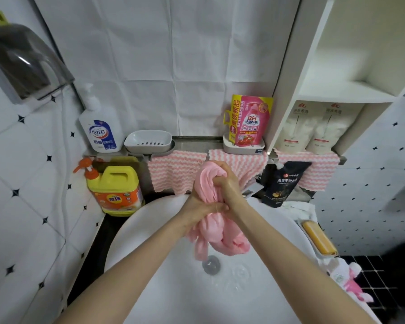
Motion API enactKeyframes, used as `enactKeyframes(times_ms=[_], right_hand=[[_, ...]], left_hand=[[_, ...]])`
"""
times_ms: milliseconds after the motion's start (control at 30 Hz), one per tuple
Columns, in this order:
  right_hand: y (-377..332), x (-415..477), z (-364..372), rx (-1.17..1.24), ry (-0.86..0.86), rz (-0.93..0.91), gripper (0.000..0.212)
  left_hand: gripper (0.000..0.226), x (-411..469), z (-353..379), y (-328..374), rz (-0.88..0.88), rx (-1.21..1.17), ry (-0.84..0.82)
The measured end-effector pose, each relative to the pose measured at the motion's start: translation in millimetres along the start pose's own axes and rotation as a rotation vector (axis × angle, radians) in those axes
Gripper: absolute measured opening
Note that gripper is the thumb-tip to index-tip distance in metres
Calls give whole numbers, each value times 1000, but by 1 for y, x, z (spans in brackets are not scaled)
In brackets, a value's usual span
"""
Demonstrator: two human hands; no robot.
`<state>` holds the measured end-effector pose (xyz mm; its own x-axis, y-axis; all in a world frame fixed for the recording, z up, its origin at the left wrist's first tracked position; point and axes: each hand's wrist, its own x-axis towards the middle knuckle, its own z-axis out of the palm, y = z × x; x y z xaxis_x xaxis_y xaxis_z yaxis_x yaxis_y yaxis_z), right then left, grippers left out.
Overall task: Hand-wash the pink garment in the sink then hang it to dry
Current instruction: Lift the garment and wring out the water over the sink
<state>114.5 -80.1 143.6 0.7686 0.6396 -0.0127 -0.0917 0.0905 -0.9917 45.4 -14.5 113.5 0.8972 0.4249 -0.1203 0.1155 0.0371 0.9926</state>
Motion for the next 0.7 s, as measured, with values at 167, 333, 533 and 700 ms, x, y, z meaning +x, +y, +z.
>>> enactKeyframes(times_ms=[167,333,533,700], right_hand=[[-28,6,-43,-426,-376,-49,79],[-35,11,-31,-532,-491,-193,67],[-19,19,-18,-398,-180,-128,22],[-4,28,-4,-280,39,-162,31]], left_hand=[[29,-3,-11,8,-76,69,-24],[29,2,-3,17,-130,282,-7],[26,5,11,25,-95,201,81],[24,15,25,26,-84,105,186]])
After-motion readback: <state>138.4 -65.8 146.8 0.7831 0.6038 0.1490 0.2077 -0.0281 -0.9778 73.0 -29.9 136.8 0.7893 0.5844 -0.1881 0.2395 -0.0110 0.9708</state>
